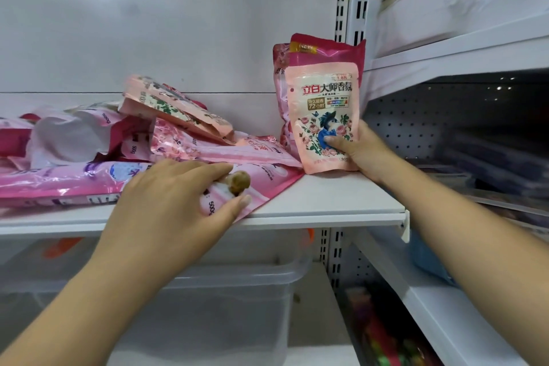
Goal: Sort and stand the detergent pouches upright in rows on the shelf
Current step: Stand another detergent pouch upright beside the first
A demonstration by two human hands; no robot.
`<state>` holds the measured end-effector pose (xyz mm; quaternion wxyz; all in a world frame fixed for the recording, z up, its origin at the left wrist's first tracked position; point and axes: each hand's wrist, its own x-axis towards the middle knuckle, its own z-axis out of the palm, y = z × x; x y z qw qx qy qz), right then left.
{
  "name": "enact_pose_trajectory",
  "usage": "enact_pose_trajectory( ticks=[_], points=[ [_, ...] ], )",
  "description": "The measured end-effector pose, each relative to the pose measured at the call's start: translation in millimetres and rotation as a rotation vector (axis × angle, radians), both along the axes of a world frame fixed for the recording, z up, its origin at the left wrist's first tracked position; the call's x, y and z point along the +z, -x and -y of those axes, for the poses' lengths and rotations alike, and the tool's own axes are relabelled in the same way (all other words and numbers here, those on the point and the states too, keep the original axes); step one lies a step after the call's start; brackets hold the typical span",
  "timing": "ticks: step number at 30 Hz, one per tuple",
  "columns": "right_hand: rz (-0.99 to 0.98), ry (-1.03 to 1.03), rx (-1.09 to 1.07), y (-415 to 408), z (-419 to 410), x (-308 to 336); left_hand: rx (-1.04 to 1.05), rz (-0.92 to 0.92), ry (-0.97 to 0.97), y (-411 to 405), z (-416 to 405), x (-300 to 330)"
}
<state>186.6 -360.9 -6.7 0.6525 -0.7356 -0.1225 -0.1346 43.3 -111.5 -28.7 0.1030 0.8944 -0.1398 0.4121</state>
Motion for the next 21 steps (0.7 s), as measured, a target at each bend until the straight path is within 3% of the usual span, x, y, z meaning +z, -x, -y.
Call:
enact_pose_trajectory(
  ticks=[7,13,21],
  points=[
    [0.057,0.196,-0.049,3.9,-4.5,0.1,-0.045,0.043,0.076,24.7,-3.3,-3.5],
    [-0.024,0.372,-0.123,10.3,-3.0,-1.0,-0.048,0.103,0.150,33.2,2.7,-17.4],
    [-0.072,0.396,-0.044,23.5,4.8,3.2,-0.060,0.280,0.232,40.7,4.1,-35.8]
  ],
)
